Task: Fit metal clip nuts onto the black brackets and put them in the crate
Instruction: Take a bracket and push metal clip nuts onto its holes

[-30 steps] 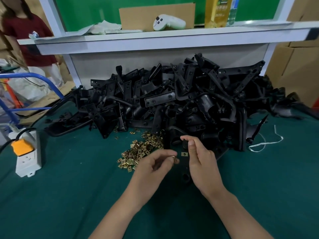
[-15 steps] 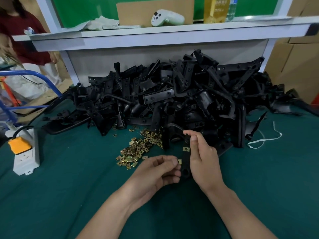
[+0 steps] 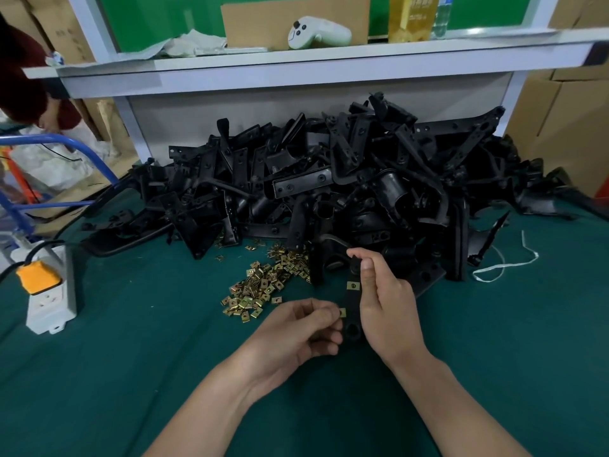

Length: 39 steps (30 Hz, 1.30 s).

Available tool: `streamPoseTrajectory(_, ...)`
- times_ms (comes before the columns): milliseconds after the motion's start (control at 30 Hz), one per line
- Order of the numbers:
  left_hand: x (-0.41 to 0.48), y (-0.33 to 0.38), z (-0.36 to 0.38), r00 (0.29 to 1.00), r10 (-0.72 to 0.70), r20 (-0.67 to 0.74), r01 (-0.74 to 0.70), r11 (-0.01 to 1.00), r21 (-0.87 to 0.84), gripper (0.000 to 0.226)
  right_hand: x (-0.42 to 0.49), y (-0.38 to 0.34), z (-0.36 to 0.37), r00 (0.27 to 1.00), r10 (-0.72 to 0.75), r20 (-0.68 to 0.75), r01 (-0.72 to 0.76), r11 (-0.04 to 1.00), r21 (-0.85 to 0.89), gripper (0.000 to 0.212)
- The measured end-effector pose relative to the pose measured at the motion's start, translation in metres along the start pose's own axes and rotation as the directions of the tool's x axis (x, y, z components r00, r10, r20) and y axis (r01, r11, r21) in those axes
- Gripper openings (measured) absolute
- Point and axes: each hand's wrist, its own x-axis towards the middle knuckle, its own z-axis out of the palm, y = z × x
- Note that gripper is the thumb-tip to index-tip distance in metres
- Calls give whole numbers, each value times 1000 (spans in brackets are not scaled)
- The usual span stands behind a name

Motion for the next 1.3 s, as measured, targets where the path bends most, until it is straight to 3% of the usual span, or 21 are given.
streamPoseTrajectory(833,-5,10,0,996,-91,22,87,983,161,28,-2,2,1,997,-49,66,50,999,-16,40)
streamPoseTrajectory(1067,-6,9,1,996,-82,23,77,985,156,29,-3,1,1,999,-34,38,30,996,87,43)
streamPoseTrajectory(1300,-4,4,-2,992,-84,91,73,991,111,12,-3,2,2,999,-33,41,30,996,79,41)
